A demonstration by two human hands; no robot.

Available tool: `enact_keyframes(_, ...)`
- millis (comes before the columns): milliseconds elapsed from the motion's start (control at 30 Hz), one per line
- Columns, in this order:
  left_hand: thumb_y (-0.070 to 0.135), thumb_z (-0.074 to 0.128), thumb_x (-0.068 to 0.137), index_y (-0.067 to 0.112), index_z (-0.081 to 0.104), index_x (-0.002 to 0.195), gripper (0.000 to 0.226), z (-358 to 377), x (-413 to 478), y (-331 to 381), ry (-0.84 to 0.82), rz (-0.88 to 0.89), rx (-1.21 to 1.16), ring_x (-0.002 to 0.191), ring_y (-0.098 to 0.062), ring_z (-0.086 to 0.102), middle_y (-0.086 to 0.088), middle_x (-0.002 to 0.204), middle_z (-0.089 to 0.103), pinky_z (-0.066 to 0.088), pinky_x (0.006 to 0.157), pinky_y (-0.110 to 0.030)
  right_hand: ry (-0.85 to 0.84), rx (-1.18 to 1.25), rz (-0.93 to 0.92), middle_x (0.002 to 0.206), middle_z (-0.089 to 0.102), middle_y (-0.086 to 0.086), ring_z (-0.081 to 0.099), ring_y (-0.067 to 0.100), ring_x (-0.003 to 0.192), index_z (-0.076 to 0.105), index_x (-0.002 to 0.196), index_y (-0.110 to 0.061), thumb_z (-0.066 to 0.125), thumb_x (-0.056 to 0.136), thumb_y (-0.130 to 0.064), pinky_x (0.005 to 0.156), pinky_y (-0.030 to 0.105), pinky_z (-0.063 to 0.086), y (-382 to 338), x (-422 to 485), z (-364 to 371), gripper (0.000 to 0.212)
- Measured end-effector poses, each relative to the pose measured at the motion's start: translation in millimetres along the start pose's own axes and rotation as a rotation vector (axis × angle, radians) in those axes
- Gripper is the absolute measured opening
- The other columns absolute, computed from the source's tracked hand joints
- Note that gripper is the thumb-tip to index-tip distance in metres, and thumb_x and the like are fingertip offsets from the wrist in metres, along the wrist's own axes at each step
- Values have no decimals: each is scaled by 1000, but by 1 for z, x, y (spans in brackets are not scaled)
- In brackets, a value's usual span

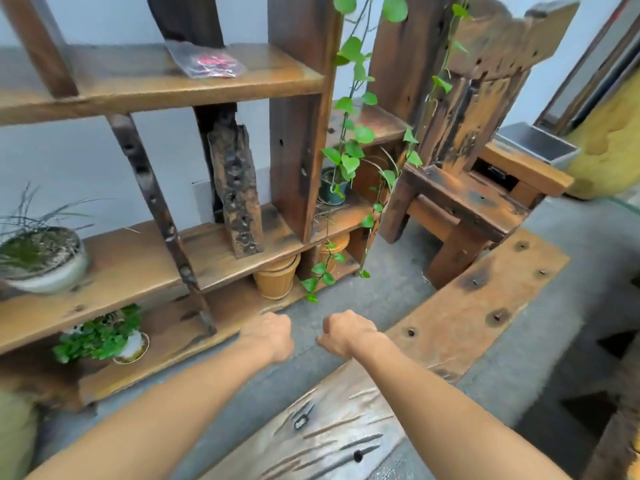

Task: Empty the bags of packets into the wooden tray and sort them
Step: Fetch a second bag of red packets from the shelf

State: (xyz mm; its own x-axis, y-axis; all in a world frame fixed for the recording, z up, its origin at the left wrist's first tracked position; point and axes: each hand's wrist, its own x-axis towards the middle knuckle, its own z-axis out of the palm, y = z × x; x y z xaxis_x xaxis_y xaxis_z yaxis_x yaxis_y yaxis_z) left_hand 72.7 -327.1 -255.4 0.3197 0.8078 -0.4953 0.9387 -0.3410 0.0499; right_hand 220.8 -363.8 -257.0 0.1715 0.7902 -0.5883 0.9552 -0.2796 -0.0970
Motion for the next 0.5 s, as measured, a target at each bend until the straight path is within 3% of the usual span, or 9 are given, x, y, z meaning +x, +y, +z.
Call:
enact_keyframes(167,35,51,91,13,60,129,45,-62,22,-24,83,-83,-42,126,-28,57,-9,138,58,49,96,-35,37,-63,-108,133,59,13,55,35,125,61,128,-15,51,92,-50,98,40,46,-30,33,-62,51)
enact_keyframes(300,33,48,93,16,60,130,43,-121,43,-32,178,-124,-61,125,-28,58,-7,138,58,48,95,-34,29,-75,-212,124,65,14,61,34,113,66,120,-11,51,87,-51,82,33,44,-47,61,-120,54)
enact_keyframes(500,31,49,94,17,60,124,35,-211,71,-53,314,-222,-24,115,-29,61,-7,127,62,47,82,-37,97,-155,-343,130,63,12,59,34,116,64,126,-12,51,91,-49,88,33,45,-80,100,-221,53)
